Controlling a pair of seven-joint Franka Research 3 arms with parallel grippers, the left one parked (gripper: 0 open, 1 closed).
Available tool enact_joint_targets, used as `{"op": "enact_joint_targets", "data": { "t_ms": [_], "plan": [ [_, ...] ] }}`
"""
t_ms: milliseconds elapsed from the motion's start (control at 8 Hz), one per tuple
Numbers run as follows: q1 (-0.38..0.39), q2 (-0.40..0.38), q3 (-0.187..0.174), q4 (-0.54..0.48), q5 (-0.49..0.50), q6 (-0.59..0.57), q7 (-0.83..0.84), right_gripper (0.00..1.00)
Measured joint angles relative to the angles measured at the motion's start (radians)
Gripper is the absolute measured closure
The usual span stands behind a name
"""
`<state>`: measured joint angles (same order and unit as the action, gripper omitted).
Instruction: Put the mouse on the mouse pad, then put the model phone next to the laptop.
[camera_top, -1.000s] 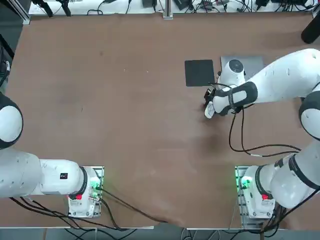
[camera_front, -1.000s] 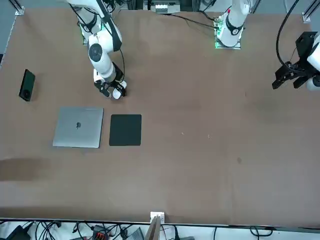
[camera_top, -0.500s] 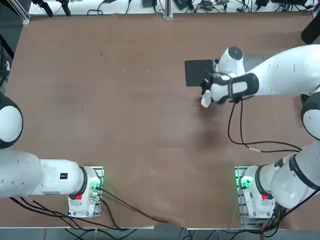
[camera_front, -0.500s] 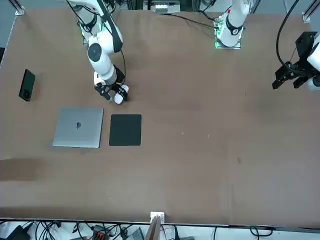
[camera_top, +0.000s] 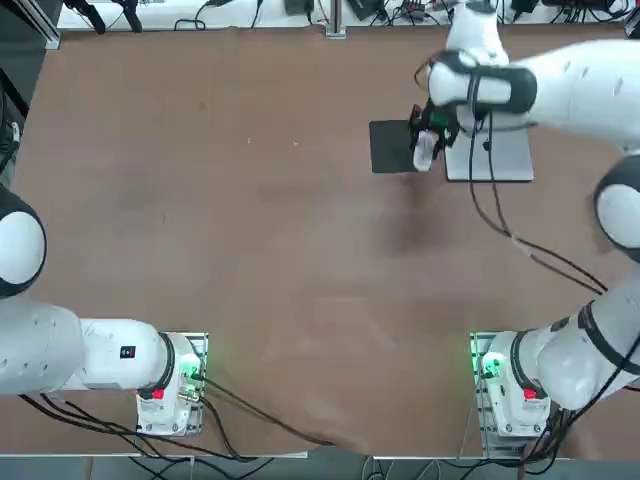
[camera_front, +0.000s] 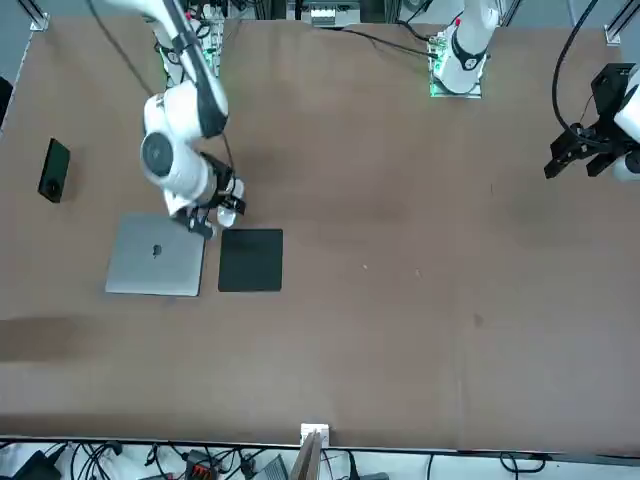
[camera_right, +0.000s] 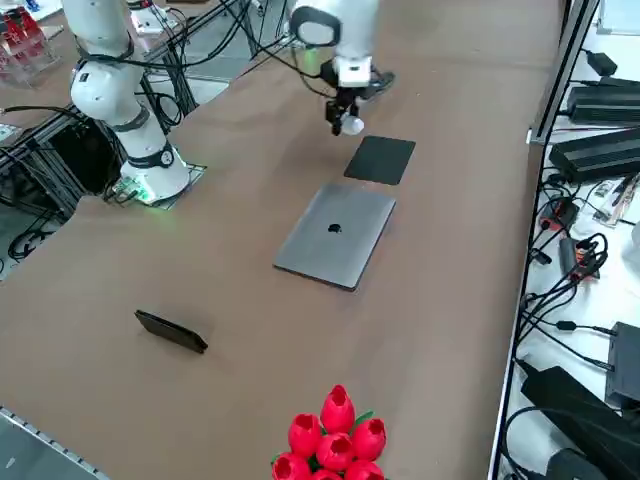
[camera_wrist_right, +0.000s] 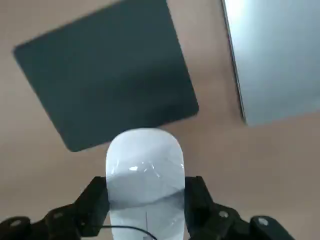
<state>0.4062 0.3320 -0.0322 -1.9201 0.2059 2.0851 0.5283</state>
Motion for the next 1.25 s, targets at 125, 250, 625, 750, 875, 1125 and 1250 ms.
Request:
{"op": "enact_joint_targets", "data": {
  "t_ms": [125, 250, 625, 750, 875, 1125, 1250],
  "plan": [
    [-0.01, 0.087, 0.0, 0.136, -0.029, -0.056, -0.053, 0.21],
    [-0.011, 0.175, 0.002, 0.242, -0.057, -0.075, -0.095, 0.21],
    [-0.001, 0.328, 0.013, 0.361, -0.091, -0.076, -0.194, 0.21],
    [0.003, 0.347, 0.015, 0.364, -0.092, -0.057, -0.199, 0.21],
    [0.012, 0.361, 0.018, 0.363, -0.092, -0.025, -0.199, 0.21],
    [0.028, 0.385, 0.018, 0.363, -0.092, 0.028, -0.199, 0.21],
    [0.029, 0.392, 0.018, 0.363, -0.092, 0.05, -0.199, 0.21]
  ]
}}
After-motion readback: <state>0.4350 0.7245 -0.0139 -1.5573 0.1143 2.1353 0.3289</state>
